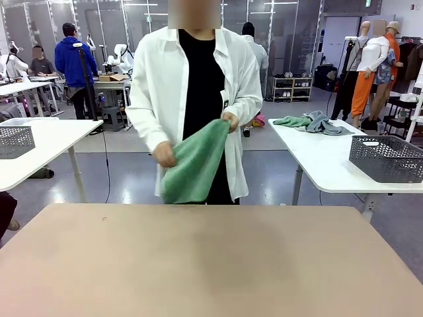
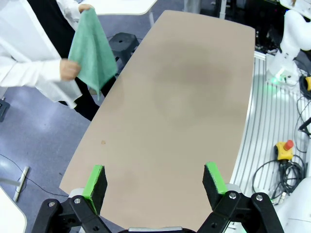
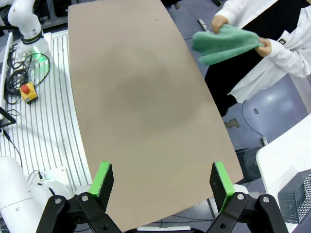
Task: Fold the towels and place them in the basket.
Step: When a person lays out a Towel with hook on the table, fold it in half twice.
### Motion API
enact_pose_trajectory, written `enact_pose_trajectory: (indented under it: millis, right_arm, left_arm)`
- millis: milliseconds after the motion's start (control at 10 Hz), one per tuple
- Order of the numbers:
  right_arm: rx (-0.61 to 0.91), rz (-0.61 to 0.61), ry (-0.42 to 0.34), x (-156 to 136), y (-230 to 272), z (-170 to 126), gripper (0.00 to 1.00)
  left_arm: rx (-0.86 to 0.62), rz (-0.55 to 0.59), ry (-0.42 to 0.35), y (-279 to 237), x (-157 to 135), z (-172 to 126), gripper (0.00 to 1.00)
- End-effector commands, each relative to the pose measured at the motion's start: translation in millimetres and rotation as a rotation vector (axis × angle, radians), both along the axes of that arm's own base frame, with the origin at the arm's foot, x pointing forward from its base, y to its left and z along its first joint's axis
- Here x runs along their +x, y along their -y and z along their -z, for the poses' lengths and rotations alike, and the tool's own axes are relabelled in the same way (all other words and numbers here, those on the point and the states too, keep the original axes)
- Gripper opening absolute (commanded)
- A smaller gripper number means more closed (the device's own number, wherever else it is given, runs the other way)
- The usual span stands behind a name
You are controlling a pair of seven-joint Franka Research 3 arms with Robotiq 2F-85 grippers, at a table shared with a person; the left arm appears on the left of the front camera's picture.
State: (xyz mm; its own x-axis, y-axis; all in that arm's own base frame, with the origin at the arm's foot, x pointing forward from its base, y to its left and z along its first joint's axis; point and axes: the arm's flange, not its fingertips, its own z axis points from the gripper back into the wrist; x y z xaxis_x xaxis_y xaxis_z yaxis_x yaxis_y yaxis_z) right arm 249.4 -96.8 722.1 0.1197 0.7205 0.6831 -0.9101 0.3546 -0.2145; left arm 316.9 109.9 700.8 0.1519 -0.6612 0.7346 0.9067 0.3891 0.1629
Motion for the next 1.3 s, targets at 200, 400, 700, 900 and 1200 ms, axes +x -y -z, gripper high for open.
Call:
enact_pose_trajectory:
  millis: [200, 400, 700, 900, 1200]
  right_arm:
    - [0.003, -0.016, 0.002, 0.2, 0.3, 0.6, 1.00]
    - [0.003, -0.016, 0.002, 0.2, 0.3, 0.6, 1.00]
    - [0.003, -0.016, 0.002, 0.2, 0.3, 0.6, 1.00]
    - [0.003, -0.016, 0.002, 0.2, 0.3, 0.6, 1.00]
    - [0.003, -0.016, 0.002, 0.2, 0.3, 0.6, 1.00]
  left_arm:
    - [-0.006, 0.011, 0.006, 1.7, 0.6, -0.7, 1.00]
    - [-0.006, 0.011, 0.006, 1.7, 0.6, -0.7, 1.00]
    - [-0.006, 0.011, 0.006, 1.7, 0.6, -0.7, 1.00]
    - [-0.006, 0.011, 0.006, 1.7, 0.6, -0.7, 1.00]
    - [-0.006, 0.011, 0.006, 1.7, 0.6, -0.7, 1.00]
